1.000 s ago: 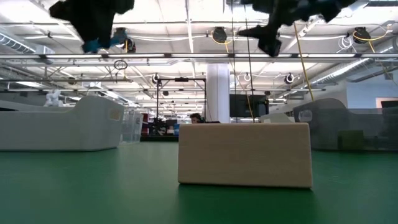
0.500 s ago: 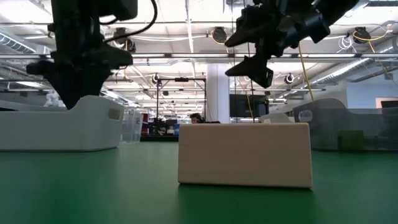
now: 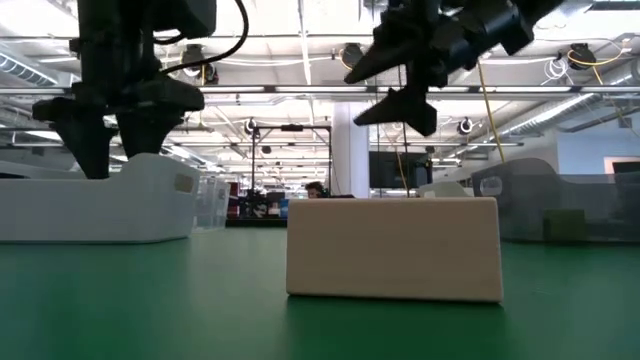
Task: Sort & place blocks by color
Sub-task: Put the top brown block into the transparent bin
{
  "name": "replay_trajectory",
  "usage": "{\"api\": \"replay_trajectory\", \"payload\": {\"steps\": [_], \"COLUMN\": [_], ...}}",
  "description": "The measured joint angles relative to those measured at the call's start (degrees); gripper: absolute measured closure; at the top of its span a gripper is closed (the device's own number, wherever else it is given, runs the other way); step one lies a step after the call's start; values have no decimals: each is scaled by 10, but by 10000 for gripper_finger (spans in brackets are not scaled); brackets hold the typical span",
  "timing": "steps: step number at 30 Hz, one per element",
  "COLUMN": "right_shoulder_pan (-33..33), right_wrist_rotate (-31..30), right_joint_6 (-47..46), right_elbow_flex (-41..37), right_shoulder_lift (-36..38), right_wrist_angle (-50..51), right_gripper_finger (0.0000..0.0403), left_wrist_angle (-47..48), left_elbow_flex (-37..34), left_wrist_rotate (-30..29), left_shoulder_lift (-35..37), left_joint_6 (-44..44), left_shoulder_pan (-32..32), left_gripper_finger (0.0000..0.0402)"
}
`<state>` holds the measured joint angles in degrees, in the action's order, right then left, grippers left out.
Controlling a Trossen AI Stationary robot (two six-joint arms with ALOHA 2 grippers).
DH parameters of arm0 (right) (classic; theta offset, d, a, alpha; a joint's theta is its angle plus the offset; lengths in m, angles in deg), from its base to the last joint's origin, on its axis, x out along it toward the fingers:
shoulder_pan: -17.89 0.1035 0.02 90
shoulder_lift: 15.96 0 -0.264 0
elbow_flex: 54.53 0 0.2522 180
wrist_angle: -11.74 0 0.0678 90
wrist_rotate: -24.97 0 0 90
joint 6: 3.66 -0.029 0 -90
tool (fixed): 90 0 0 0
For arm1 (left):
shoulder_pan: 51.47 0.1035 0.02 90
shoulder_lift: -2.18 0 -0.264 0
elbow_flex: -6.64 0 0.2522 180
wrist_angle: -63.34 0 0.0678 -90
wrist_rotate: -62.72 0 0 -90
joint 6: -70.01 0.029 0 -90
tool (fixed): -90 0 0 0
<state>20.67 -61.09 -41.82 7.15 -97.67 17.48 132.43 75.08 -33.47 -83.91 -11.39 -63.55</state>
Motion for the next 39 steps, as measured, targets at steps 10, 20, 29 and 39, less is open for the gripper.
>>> {"api": "replay_trajectory", "payload": {"steps": [10,20,29,39], "right_shoulder_pan": [8,63,86,86], "right_wrist_rotate": [-86,-115,-207,-198], "right_joint_6": [-34,-109,-106,-155], "right_elbow_flex": [64,90,168,175], "right_shoulder_lift": [-1,-122,-218,-266], "right_wrist_angle": [157,152,238,259], "right_gripper_finger": [149,149,149,189], "left_wrist_angle": [12,12,14,16], "left_elbow_flex": [90,213,247,247], "left_wrist_rotate": [-48,-139,-149,-149], "left_shoulder_lift": [67,102,100,101], "left_joint_6": [84,214,296,323], "left_shoulder_pan": [-12,-15,-17,-18], "left_gripper_finger": [138,138,142,148]}}
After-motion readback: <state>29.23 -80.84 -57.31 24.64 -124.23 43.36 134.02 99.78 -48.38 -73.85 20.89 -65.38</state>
